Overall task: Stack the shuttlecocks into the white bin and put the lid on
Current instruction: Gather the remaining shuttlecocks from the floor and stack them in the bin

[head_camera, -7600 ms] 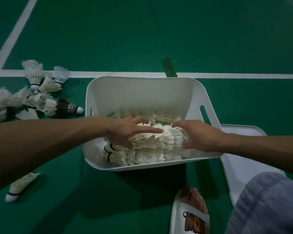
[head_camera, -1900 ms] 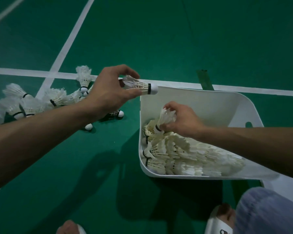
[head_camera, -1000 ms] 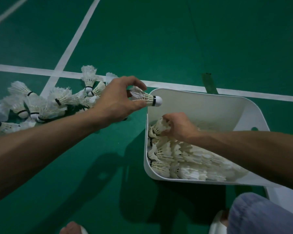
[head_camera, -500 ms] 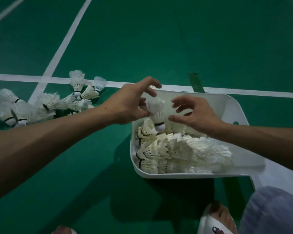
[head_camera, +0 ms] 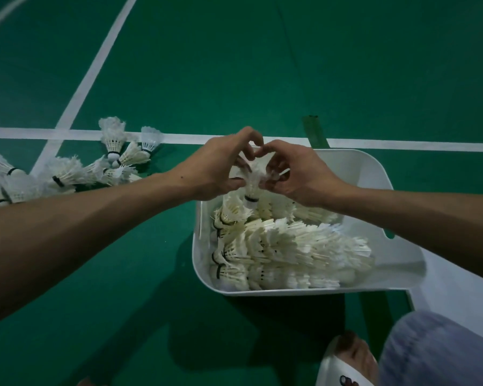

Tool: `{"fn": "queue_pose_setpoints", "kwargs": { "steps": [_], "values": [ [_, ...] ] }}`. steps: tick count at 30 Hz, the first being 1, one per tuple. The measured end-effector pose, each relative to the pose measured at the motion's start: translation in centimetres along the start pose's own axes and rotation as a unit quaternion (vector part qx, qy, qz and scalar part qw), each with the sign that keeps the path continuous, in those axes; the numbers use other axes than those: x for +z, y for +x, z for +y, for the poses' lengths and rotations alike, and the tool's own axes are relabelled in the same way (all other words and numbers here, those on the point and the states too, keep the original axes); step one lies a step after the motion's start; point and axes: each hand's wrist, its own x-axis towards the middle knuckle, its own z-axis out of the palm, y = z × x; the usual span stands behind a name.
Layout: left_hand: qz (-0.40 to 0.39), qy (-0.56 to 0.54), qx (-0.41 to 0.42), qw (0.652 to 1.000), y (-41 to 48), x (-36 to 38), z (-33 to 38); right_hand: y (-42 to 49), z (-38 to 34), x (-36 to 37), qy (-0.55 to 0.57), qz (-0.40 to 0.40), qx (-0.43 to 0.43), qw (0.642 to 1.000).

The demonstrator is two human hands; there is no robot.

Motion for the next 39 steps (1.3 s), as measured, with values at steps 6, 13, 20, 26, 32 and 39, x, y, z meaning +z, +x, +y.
{"fn": "queue_pose_setpoints", "kwargs": {
  "steps": [6,13,20,26,32,39],
  "values": [
    [0.047,0.075,0.009,0.996,-0.2,-0.9,-1.0,0.4,1.2,1.8,-0.042,0.035,0.062,0.997],
    [0.036,0.089,-0.037,0.995,-2.2,-1.3,-2.9,0.2,1.3,5.3,-0.083,-0.018,0.080,0.993],
    [0.005,0.046,-0.057,0.997,-4.1,-1.1,-4.7,0.5,1.4,7.2,-0.119,-0.099,0.091,0.984],
    [-0.029,0.007,-0.076,0.997,-5.4,-1.0,-5.8,0.6,2.7,6.1,0.013,-0.132,0.147,0.980],
    [-0.033,-0.012,-0.067,0.997,-5.8,-1.0,-6.3,-0.2,2.2,4.6,0.034,-0.093,0.144,0.985],
    [-0.034,0.003,-0.069,0.997,-6.6,-0.6,-5.6,-2.5,2.1,3.9,-0.052,-0.080,0.150,0.984]
  ]
}}
